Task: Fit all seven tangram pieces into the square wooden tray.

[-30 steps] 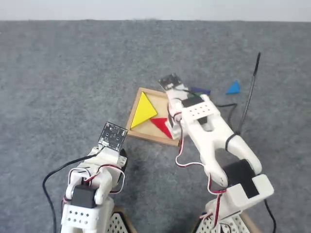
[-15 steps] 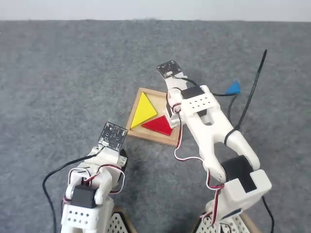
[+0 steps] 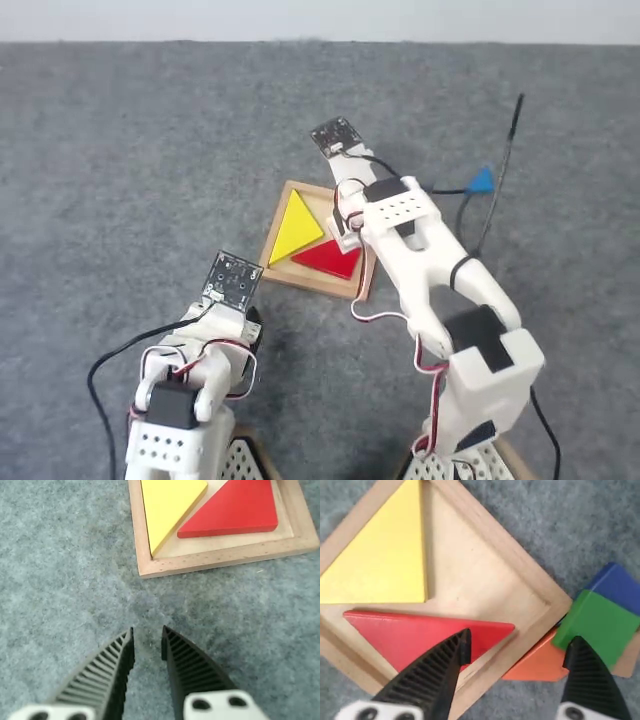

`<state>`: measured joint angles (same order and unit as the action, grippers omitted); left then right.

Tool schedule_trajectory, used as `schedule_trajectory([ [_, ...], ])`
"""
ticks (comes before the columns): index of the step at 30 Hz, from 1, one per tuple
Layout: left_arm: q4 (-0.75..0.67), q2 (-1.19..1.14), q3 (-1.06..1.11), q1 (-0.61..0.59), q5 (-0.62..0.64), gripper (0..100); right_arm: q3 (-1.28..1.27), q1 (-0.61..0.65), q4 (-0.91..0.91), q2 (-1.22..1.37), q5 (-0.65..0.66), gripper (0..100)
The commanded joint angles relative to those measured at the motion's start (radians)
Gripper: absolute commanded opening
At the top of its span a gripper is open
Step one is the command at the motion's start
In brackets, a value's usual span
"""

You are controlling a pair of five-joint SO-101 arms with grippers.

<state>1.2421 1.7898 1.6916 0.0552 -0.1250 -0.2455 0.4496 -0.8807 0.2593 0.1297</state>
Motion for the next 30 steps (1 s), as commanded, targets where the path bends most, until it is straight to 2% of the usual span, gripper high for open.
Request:
schedule_trajectory([
  [1, 0.005, 0.002, -0.007, 0.002, 0.006, 9, 0.066, 0.012, 0.041, -0.001, 0.014, 30.3],
  [7, 0.005, 0.002, -0.007, 0.002, 0.006, 9, 0.112, 0.008, 0.031, 0.008, 0.006, 30.3],
  [18, 0.005, 0.002, -0.007, 0.002, 0.006, 9, 0.127, 0.03, 0.031, 0.13, -0.158, 29.9],
  [24, 0.005, 0.002, -0.007, 0.002, 0.006, 9, 0.167, 0.03, -0.128, 0.163, -0.18, 29.3],
  [30, 0.005, 0.002, -0.007, 0.002, 0.006, 9, 0.169, 0.033, -0.226, 0.16, -0.175, 22.8],
])
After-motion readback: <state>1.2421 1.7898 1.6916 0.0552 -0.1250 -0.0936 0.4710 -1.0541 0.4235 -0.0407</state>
